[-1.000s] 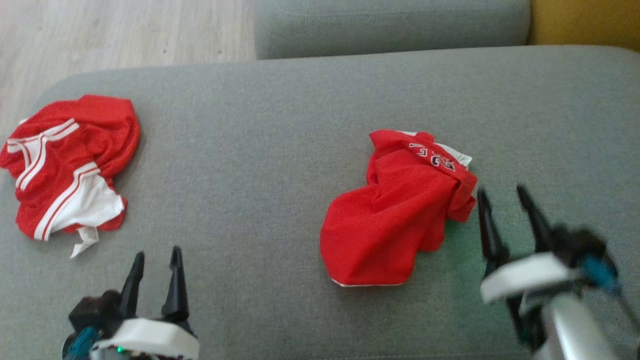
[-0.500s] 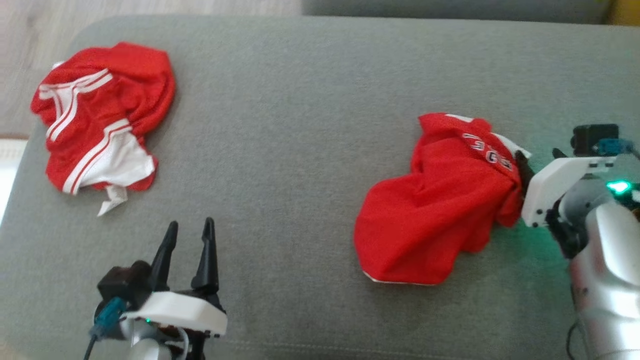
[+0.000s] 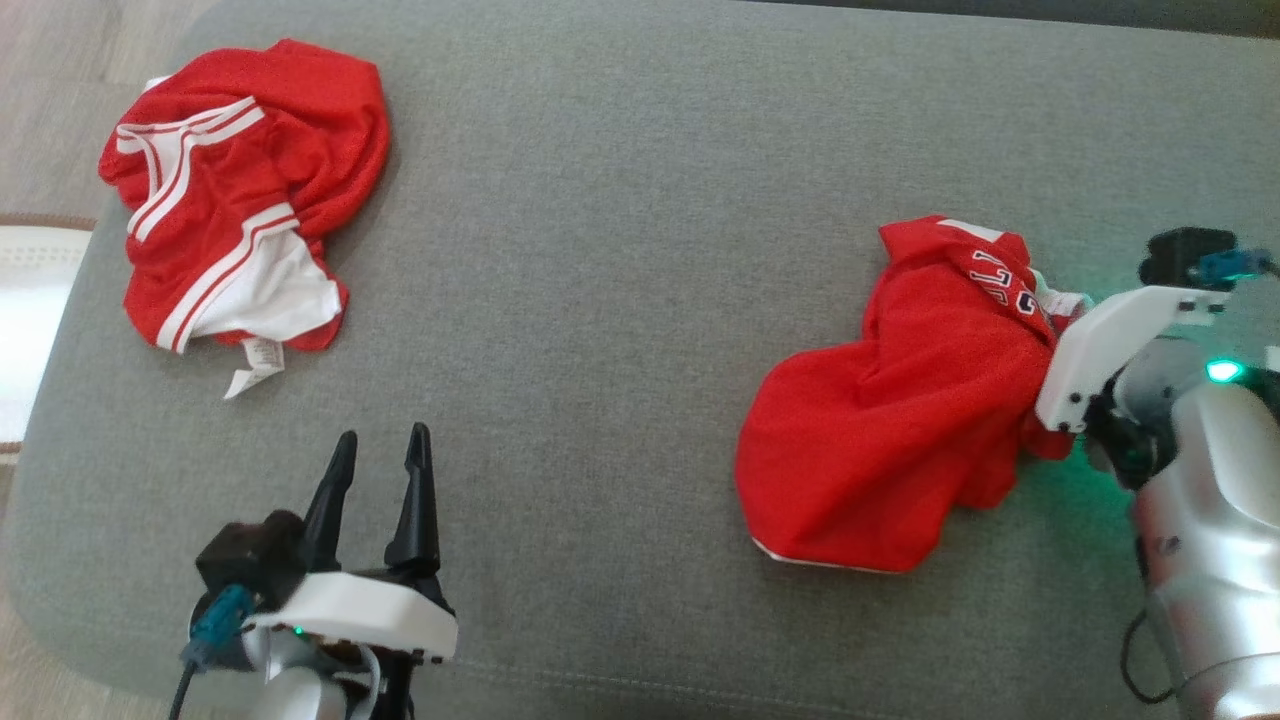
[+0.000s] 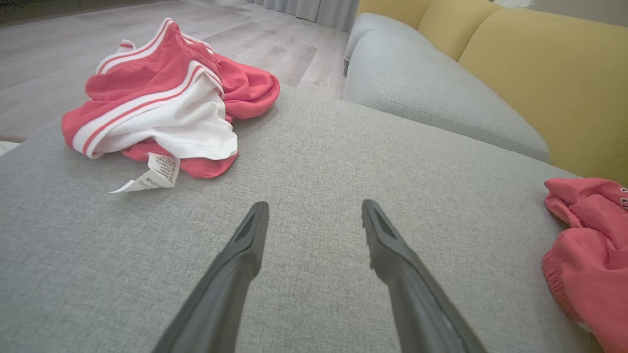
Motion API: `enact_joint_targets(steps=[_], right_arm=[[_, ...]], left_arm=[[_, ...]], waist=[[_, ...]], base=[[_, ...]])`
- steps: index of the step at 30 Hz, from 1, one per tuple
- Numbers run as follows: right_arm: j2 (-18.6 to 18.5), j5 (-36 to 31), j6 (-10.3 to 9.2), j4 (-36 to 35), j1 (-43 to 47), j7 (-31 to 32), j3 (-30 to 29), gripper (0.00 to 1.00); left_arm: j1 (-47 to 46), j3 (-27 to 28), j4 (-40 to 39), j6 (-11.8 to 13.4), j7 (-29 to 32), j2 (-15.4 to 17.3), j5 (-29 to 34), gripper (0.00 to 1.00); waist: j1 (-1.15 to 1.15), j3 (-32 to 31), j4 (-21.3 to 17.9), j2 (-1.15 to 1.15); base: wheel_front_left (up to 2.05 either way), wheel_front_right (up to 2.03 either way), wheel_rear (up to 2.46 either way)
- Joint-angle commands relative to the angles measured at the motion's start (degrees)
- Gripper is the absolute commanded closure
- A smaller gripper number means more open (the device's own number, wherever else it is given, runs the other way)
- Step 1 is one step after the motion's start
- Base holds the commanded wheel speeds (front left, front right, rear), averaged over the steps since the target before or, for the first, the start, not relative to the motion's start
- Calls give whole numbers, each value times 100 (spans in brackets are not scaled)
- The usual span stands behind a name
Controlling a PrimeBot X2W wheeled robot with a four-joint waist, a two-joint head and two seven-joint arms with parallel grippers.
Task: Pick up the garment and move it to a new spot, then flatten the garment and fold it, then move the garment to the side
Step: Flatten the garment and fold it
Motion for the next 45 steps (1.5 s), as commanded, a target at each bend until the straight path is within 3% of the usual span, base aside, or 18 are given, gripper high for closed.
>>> enact_joint_targets(steps=[1,10,21,30,36,40,45], right_arm=[[47,137,-4,-15,2,40,292,100],[-110,485,-4,-883,-766,-381,1154,100],[-71,744,-4,-1453,-2097,119,2469,100],[97,756,-4,-1221,-3155,-182,2494,100],[132,1104,-4,-1204,-3253,-181,2758,100],[-133,1637,-4,-1533,-2895,64,3449,100],[-968,2625,-4,-2559,-2019,546,4363,100]], left_arm=[[-225,174,-181,36,-71,14,-36,0],[-196,225,-140,27,-71,14,-25,0],[-107,96,-70,54,-71,14,-197,0],[34,-95,-96,193,-71,14,-420,0],[78,-107,-147,255,-71,14,-461,0],[113,-50,-196,300,-71,14,-459,0],[180,68,-258,317,-71,14,-425,0]], waist=[[0,-28,-43,0],[0,-246,-325,0],[0,-743,-161,0],[0,-1003,130,0],[0,-1048,148,0],[0,-1052,55,0],[0,-1074,-145,0]], base=[[0,0,0],[0,0,0],[0,0,0],[0,0,0],[0,0,0],[0,0,0],[0,0,0]])
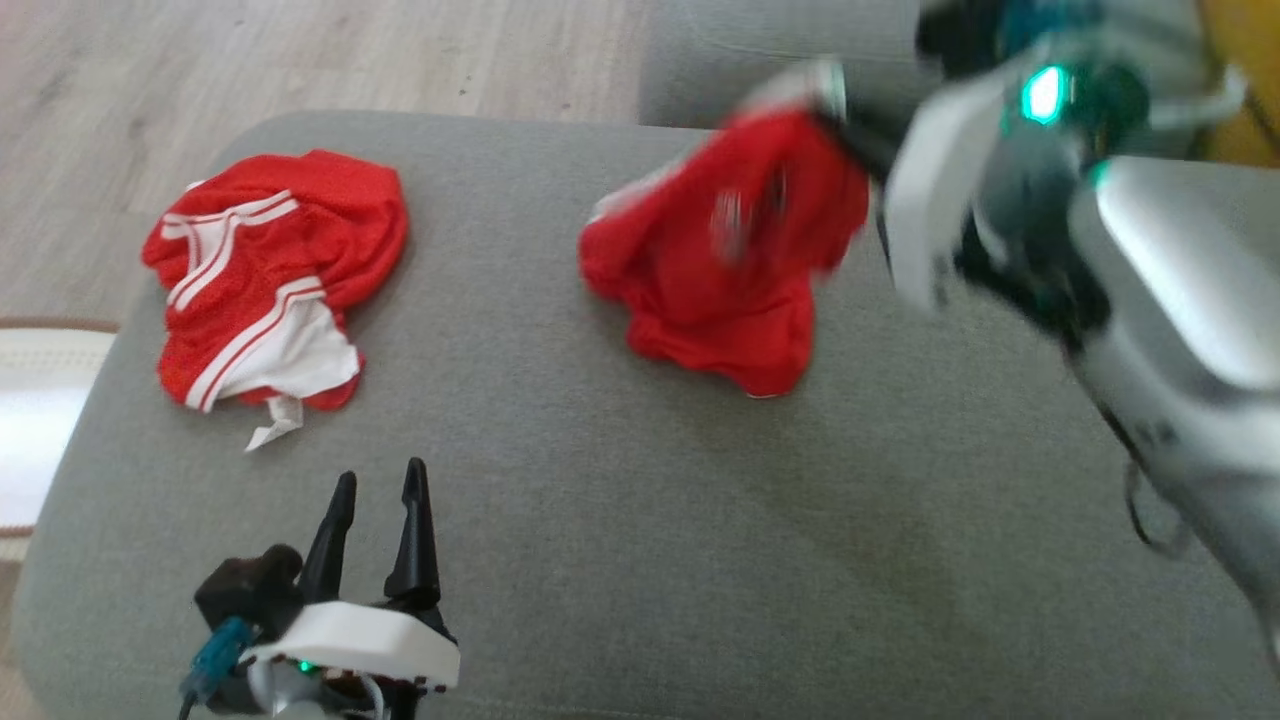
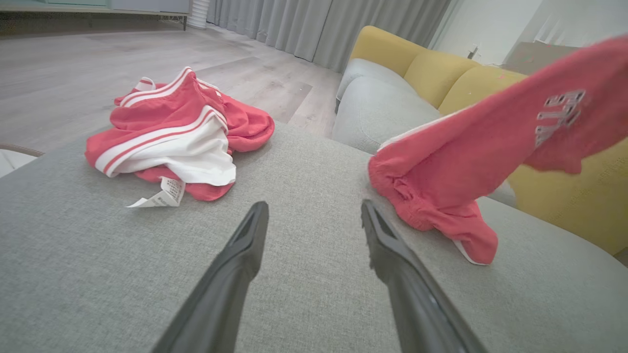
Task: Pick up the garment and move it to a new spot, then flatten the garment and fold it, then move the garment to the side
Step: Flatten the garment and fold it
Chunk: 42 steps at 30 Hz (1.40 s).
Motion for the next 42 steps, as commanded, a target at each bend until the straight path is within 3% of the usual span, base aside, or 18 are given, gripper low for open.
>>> enact_joint_targets(steps=[1,7,11,17,26,27,28,36,42], right_arm=[[-168,138,-4,-336,35,81,17,100],[-1442,823,-4,-1370,1152,555,268,100],[-1932,852,-4,-1572,1724,633,379,100],[-2348,665,-4,-1463,2235,486,669,100],[-2864,-84,-4,-838,2053,27,1365,100],[-2867,-124,-4,-773,2033,-34,1411,57],[-2870,-173,-4,-703,2010,-95,1437,0],[-2884,-340,-4,-479,1810,-511,1398,0],[-2651,-144,-4,-453,1786,-1234,183,0]], left_arm=[[-98,221,-232,7,-71,6,-1,0],[-81,326,-290,-18,-71,6,47,0],[-174,305,-292,-35,-71,6,58,0],[-345,249,-273,-42,-71,6,67,0],[-402,284,-196,-112,-71,6,138,0],[-401,287,-190,-116,-71,6,140,0],[-399,290,-189,-117,-71,6,143,0],[-353,334,-209,-104,-71,6,152,0],[-301,384,-205,-90,-71,6,185,0]], waist=[[0,10,-97,0],[0,153,-475,0],[0,265,-663,0],[0,390,-766,0],[0,454,-745,0],[0,454,-739,0],[0,458,-735,0],[0,453,-776,0],[0,365,-874,0]], base=[[0,0,0],[0,0,0],[0,0,0],[0,0,0],[0,0,0],[0,0,0],[0,0,0],[0,0,0],[0,0,0]])
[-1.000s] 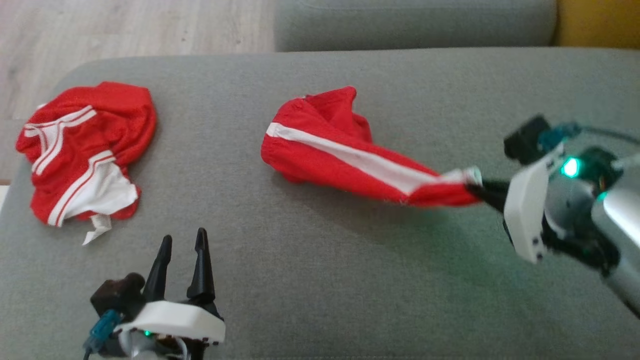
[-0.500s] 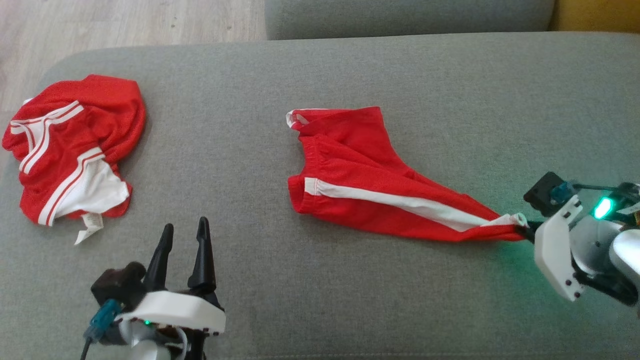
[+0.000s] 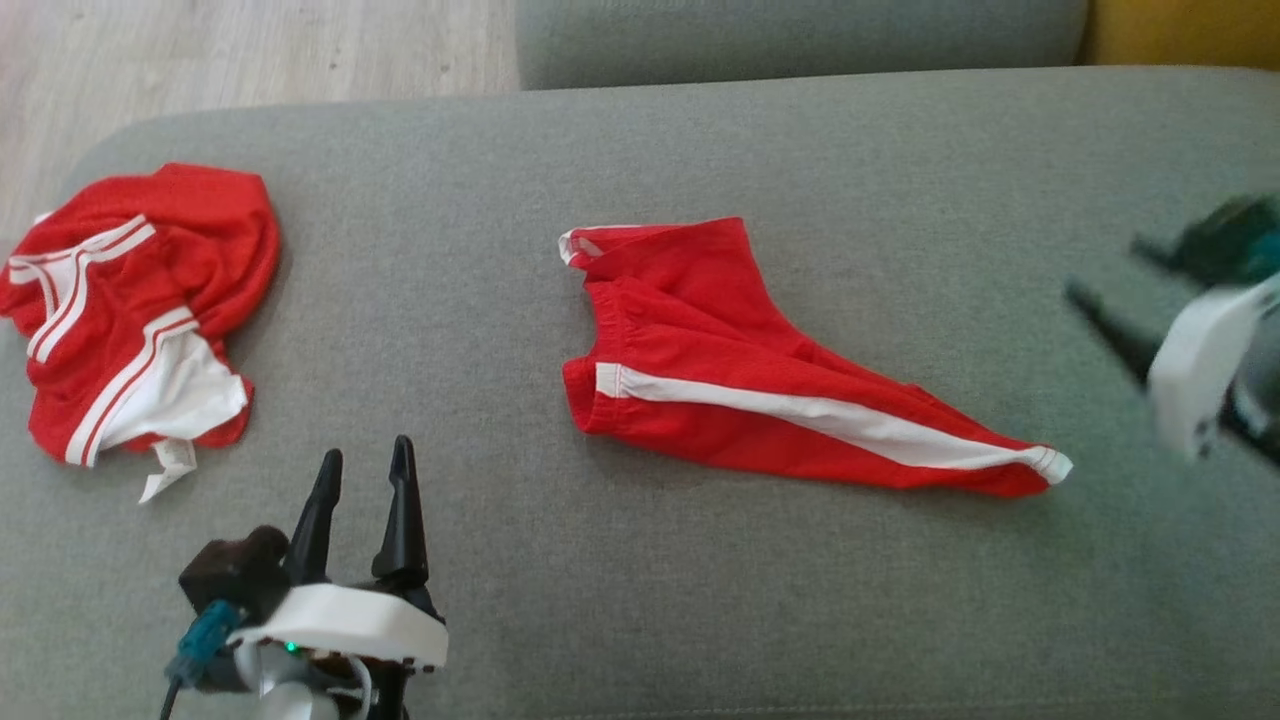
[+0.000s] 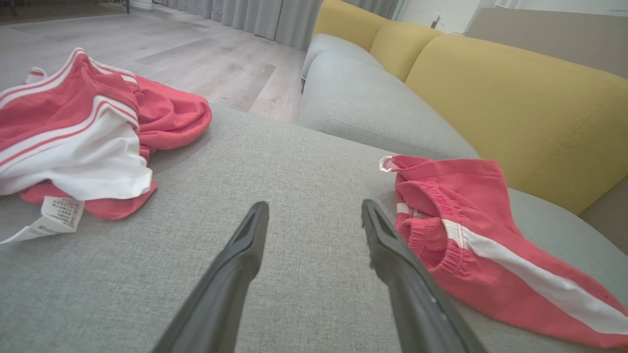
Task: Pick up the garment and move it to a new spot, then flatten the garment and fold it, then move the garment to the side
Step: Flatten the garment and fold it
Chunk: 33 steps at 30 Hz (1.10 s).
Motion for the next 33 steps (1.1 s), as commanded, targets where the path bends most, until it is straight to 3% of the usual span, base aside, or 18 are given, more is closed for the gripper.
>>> enact_joint_targets(steps=[1,7,14,17,21,28,33], right_arm=[[-39,-14,-4,-136,-43,-165,-282,0],[771,-531,-4,-498,531,-804,-2107,0],[2483,-1820,-4,-1236,1969,-981,-3900,0],[3157,-2238,-4,-1474,2526,-1159,-4223,0],[3709,-2660,-4,-1476,3071,-1678,-4341,0],[4099,-2831,-4,-890,3558,-2692,-4471,0],[4244,-2875,-4,-350,3532,-2969,-4691,0]], left_arm=[[-136,225,-185,17,-71,8,68,0],[-53,249,-225,39,-71,8,80,0],[-48,214,-251,15,-71,8,93,0],[-77,209,-251,3,-71,8,107,0],[-101,201,-216,-24,-71,8,144,0],[-82,213,-151,-62,-71,8,212,0],[-97,173,-142,-62,-71,8,225,0]], waist=[[0,-36,-36,0],[0,-116,-172,0],[0,-53,-267,0],[0,-3,-296,0],[0,3,-326,0],[0,-67,-307,0],[0,-72,-281,0]], base=[[0,0,0],[0,0,0],[0,0,0],[0,0,0],[0,0,0],[0,0,0],[0,0,0]])
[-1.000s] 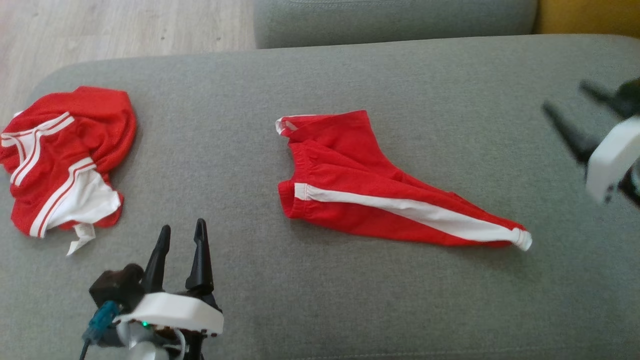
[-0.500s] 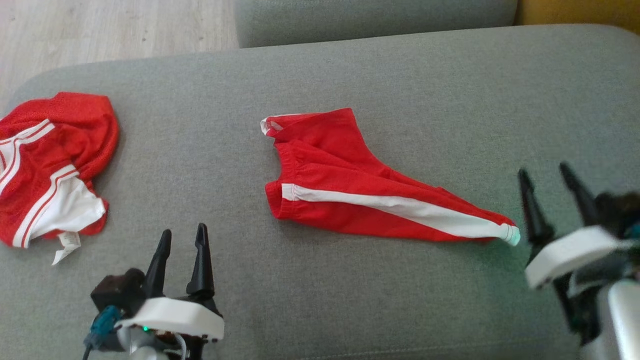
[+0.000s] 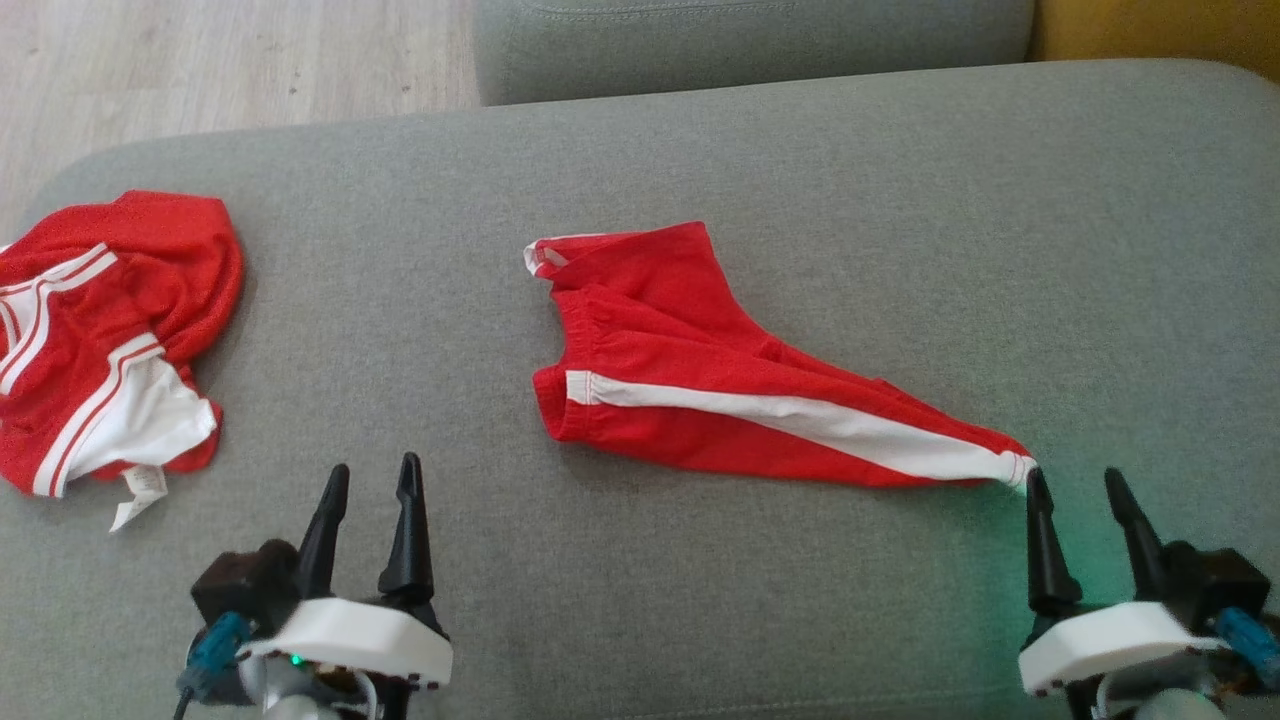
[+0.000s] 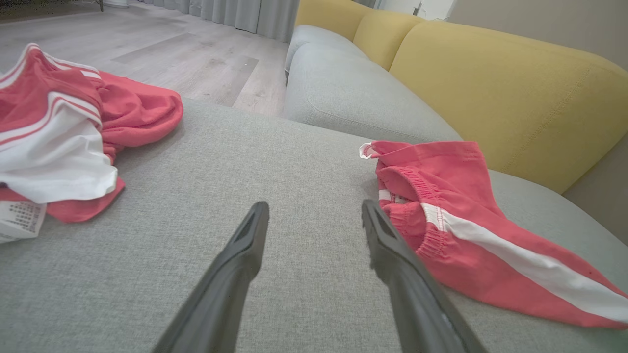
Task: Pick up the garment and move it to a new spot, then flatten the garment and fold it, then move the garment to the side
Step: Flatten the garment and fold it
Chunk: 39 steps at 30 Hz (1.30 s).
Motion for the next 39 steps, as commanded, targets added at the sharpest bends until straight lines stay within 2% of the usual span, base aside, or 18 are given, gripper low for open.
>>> enact_joint_targets(steps=[1,14,23,39], right_arm=[[17,17,-4,41,-182,-118,65,0],[57,11,-4,619,-500,-253,139,0],[59,-11,-4,632,-495,-301,221,0],[60,-98,-4,495,-442,-340,340,0]], left_arm=[[-213,161,-183,-2,-71,7,67,0],[-245,58,-130,-18,-71,7,116,0],[-225,75,-105,-13,-71,7,130,0],[-191,86,-32,-22,-71,7,130,0]], waist=[[0,12,9,0],[0,-28,23,0],[0,-90,-39,0],[0,-145,107,0]], base=[[0,0,0],[0,0,0],[0,0,0],[0,0,0]])
